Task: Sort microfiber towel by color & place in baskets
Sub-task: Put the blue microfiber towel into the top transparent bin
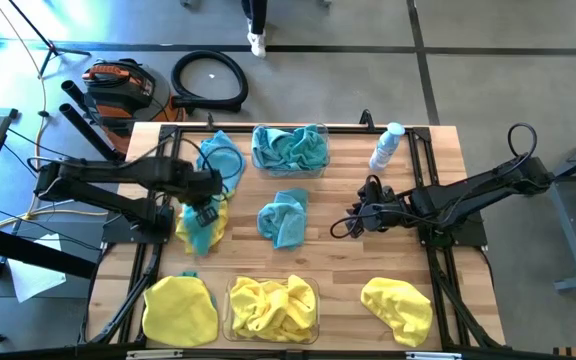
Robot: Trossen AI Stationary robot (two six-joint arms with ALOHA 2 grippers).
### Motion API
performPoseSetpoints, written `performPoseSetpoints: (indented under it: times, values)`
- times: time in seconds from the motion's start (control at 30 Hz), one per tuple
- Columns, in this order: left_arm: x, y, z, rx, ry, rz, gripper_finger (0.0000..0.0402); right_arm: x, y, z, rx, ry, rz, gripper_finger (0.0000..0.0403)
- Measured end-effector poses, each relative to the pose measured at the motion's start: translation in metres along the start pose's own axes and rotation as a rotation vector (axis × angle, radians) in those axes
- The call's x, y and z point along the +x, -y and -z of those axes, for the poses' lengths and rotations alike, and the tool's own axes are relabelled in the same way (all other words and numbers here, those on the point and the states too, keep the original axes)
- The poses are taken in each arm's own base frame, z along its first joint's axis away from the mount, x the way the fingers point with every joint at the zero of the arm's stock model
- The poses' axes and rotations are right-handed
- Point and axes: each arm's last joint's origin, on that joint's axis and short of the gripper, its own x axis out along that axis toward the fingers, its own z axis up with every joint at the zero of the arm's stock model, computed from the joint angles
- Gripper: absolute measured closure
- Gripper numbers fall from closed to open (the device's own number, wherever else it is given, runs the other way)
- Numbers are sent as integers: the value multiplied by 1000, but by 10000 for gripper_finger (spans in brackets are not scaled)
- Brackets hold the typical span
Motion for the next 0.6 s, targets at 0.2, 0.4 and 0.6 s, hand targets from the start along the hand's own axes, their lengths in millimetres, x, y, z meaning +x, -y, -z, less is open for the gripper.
performPoseSetpoints:
  times: [0.2,0.4,0.6]
  values:
    - [-60,0,-27,41,246,25,401,0,0,0,26,17,11,286]
    - [-107,-9,-49,75,506,-1,401,0,0,-1,43,18,12,286]
    - [-130,-24,-74,102,721,-43,401,0,1,-1,77,35,21,286]
